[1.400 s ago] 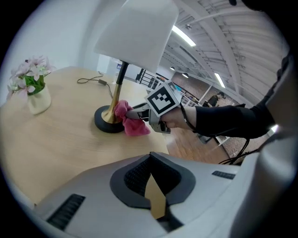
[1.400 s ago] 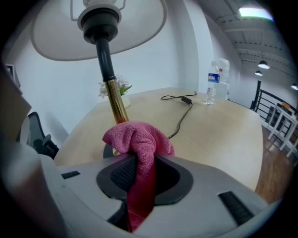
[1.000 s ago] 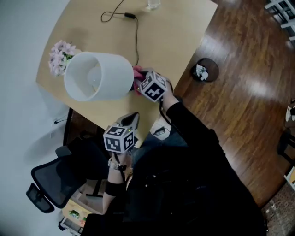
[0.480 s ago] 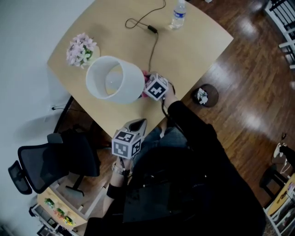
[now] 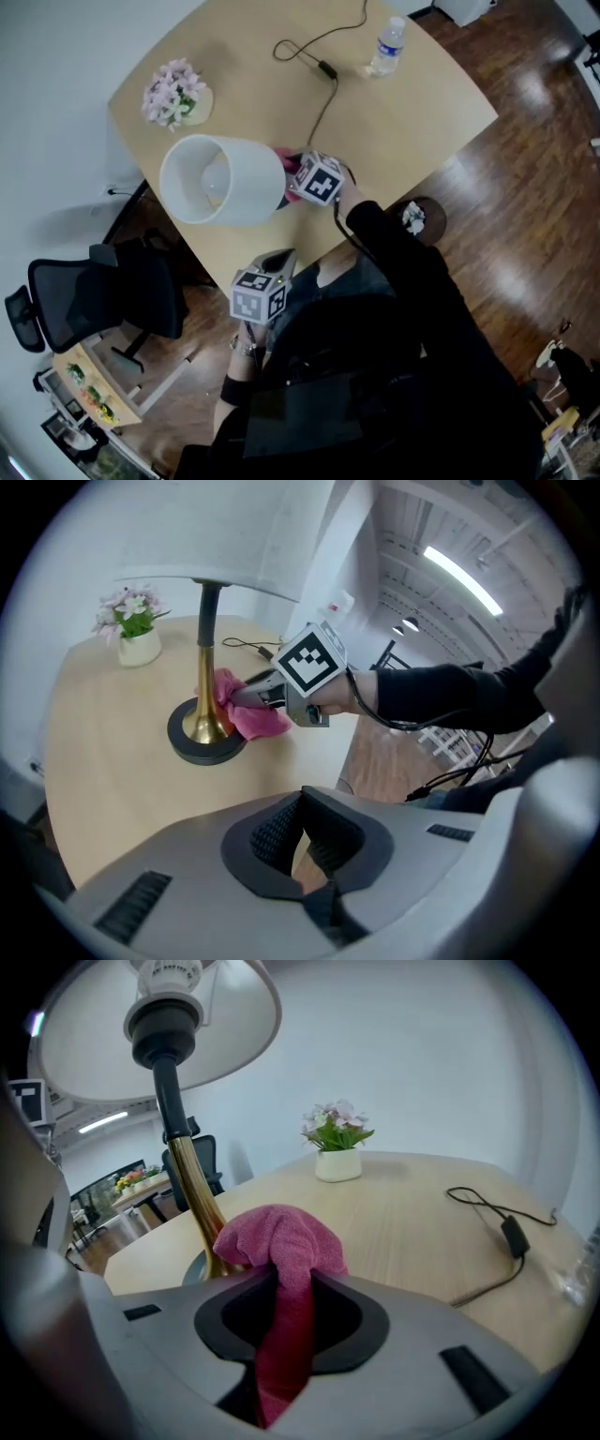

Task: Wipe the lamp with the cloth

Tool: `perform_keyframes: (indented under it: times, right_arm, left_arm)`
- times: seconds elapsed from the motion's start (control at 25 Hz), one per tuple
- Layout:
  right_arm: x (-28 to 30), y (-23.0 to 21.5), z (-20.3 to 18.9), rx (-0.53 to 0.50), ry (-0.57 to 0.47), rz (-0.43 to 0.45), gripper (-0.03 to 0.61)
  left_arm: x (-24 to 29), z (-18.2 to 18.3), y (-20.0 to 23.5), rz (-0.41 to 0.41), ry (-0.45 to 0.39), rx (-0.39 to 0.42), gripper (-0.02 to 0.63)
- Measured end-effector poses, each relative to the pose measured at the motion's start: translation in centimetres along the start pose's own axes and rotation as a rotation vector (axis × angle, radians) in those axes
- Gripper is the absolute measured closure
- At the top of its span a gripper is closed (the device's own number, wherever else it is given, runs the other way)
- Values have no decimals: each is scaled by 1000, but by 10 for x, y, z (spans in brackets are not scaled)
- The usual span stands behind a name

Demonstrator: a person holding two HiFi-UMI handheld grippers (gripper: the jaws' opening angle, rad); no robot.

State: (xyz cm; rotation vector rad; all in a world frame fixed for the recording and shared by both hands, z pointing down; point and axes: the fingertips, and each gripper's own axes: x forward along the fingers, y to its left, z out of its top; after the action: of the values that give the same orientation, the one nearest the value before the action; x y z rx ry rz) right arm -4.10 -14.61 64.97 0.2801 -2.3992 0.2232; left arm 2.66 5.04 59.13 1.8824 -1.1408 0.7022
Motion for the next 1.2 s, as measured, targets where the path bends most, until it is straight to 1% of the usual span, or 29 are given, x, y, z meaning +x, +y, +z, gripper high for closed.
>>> perform_keyframes:
  times: [0.08,0.24,0.4,0.52,0.6,0.72,0.8,0.92,1.04,1.12,1.2]
  right_arm:
    - [0,-2,0,-43,-2,64,485]
    - [0,4,2,-128,4,205,485]
    - [-1,-2,14,-224,8,320,485]
    - [6,-16,28,-269,6,371,485]
    - [13,-21,38,-314,10,421,485]
    - [20,-9,60,-410,6,535,485]
    - [26,5,73,-450,-6,608,485]
    - [45,20,75,-471,2,681,485]
    - [47,40,74,-517,6,739,485]
    - [48,46,71,-533,7,753,485]
    - [51,43,65,-531,10,740,485]
  left_arm:
    - [9,8,-8,35,-19,-63,621]
    - [21,27,-26,116,-47,-131,621]
    - [37,44,-41,173,-85,-216,621]
    - [42,50,-41,218,-117,-287,621]
    - [44,52,-36,256,-143,-337,621]
    - [49,54,-30,303,-177,-400,621]
    - [50,53,-27,327,-190,-433,621]
    - [50,51,-23,360,-207,-472,621]
    - [49,49,-19,383,-217,-494,621]
    - [47,47,-18,388,-217,-500,621]
    - [46,45,-18,387,-213,-501,621]
